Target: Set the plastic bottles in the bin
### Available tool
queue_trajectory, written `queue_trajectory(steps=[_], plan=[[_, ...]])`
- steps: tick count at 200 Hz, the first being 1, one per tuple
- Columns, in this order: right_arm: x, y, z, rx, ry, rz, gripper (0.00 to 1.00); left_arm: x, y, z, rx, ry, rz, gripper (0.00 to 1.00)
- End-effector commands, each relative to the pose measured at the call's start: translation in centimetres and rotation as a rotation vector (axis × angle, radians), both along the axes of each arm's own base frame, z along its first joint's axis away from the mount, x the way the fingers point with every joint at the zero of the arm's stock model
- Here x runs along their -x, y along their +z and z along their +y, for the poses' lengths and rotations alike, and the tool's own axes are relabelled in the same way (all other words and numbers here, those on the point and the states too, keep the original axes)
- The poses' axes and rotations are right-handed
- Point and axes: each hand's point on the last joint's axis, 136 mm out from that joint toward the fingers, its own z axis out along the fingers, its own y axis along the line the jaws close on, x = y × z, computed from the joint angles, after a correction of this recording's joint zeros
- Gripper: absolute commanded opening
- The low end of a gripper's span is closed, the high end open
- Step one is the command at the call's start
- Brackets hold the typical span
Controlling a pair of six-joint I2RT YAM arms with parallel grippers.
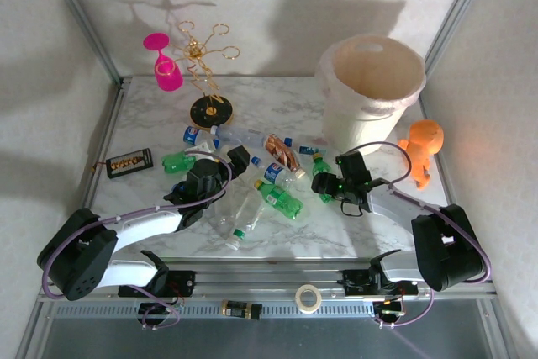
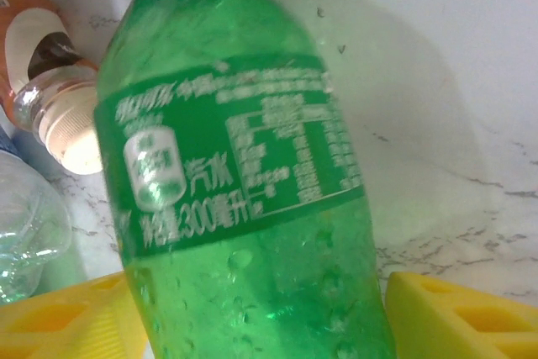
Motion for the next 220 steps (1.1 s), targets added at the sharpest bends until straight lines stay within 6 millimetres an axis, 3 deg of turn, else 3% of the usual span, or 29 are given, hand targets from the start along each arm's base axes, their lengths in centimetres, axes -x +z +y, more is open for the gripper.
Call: queue_trajectory(steps=[1, 56, 115, 179, 220], plan=[[0.0, -0.1, -0.1, 0.007, -0.007, -0.011, 0.63, 0.0, 0.1, 0.6, 0.015, 0.025, -0.004, 1.00], [0.0, 0.9, 0.2, -0.010, 0.010, -0.032, 0.49, -0.2, -0.1, 0.9, 0.023, 0.038, 0.001, 1.00], [0.7, 4.6, 0.9, -0.068, 0.055, -0.120, 0.41, -1.2, 1.1, 1.4, 0.058, 0.046, -0.025, 1.00], [1.4, 12.8, 5.0, -0.188, 0.229, -0.325, 0.40, -1.8, 1.2, 2.6, 0.080, 0.072, -0.015, 1.00], [0.5, 19.0, 7.0, -0.234, 0.314, -0.467, 0.39, -1.8, 1.4, 4.6, 0.081, 0.120, -0.019, 1.00]])
